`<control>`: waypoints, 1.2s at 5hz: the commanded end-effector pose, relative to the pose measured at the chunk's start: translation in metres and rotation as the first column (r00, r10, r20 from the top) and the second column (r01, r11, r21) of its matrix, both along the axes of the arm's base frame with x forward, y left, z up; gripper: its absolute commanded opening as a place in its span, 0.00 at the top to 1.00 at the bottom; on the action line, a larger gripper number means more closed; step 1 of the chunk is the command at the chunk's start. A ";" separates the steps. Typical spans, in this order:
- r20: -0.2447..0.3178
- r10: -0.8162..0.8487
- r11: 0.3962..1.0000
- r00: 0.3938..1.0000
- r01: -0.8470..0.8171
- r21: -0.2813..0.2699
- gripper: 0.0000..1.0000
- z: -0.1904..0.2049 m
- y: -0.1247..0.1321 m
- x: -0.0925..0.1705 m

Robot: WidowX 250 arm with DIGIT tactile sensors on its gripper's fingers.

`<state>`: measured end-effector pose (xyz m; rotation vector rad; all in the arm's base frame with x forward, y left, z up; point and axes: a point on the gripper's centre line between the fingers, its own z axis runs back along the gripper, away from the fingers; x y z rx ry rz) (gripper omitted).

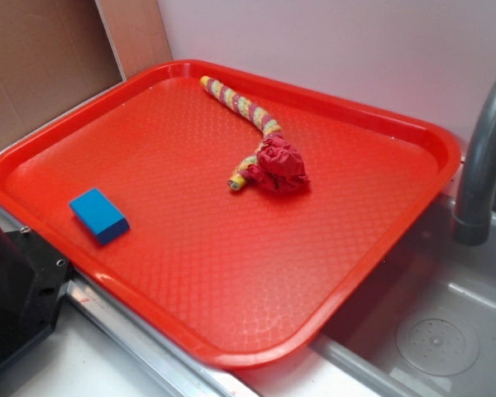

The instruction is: Grab the multicolored rope.

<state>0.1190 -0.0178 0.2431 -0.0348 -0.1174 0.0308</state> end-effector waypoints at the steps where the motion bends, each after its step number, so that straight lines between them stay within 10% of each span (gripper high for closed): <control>1: 0.000 0.000 1.000 1.000 0.000 0.000 0.00 0.000 0.000 0.000; 4: -0.017 0.381 0.924 0.924 -0.380 0.047 0.00 -0.017 0.006 0.024; 6: 0.082 0.686 0.727 0.723 -0.686 -0.033 0.00 -0.054 0.006 0.065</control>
